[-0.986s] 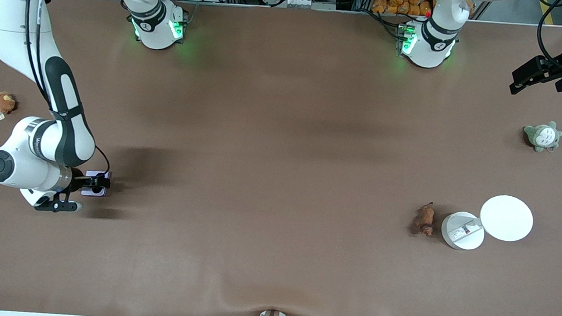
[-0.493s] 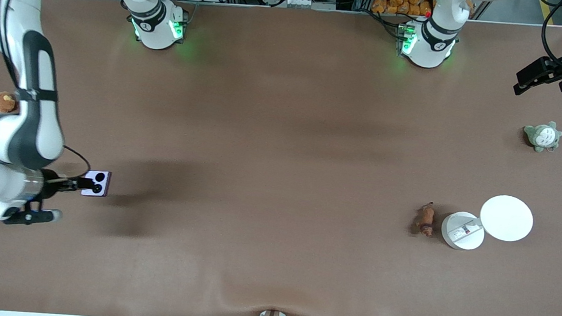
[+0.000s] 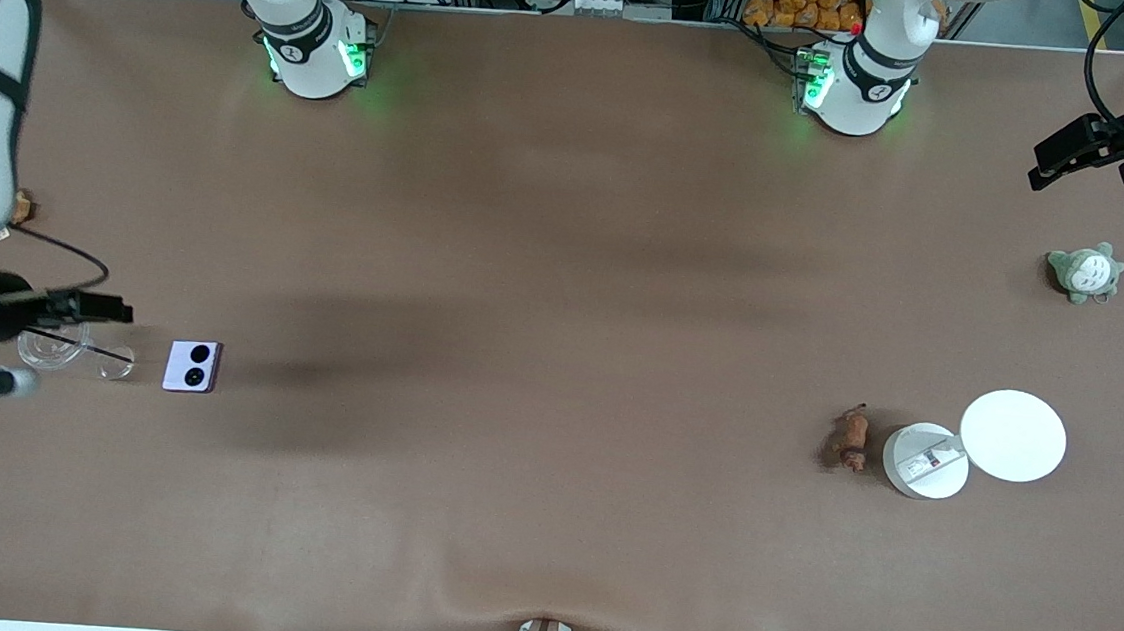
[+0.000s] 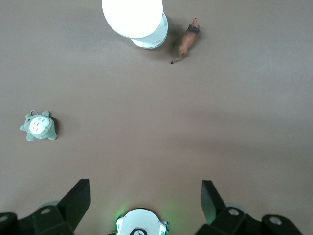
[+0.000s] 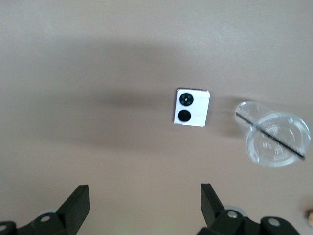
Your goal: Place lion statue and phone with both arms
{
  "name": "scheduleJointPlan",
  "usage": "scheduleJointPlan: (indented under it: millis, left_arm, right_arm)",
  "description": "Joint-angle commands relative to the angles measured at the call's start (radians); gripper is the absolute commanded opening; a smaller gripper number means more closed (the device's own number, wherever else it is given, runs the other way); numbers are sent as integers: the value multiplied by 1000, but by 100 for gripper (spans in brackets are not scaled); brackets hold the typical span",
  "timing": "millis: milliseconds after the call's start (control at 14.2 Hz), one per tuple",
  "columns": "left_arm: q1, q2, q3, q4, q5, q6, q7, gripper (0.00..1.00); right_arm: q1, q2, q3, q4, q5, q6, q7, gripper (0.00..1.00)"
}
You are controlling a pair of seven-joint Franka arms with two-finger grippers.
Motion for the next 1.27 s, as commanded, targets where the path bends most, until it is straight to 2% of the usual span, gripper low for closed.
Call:
scheduleJointPlan:
  millis: [0,282,563,704,915,1056,1197]
  left_arm:
    - [7,-18,-4,-15,-3,2,21,100]
    - [7,-12,-4,-12,-7,2,21,100]
    - [7,-15,-4,-15,-10,1,21,100]
    - [7,-13,-4,-15,-10,-1,21,100]
    - [7,-15,-4,-14,-12,-2,21,100]
    - [7,-7,-4,-3,-12,-1,21,100]
    - [5,-7,-5,-2,-10,-1,20,100]
  right_arm:
    - [37,-110,-1,-34,-10,-36,129,100]
    - [27,-236,-2,-86,-10,-79,130,100]
    - [16,-490,-5,-328,-12,-44,133,100]
    - [16,-584,-5,-426,-27,-19,133,100]
    - [16,-633,1,-496,-52,-8,128,100]
    - [17,-627,28,-490,-99,-2,122,100]
    - [11,-601,37,-432,-115,2,121,100]
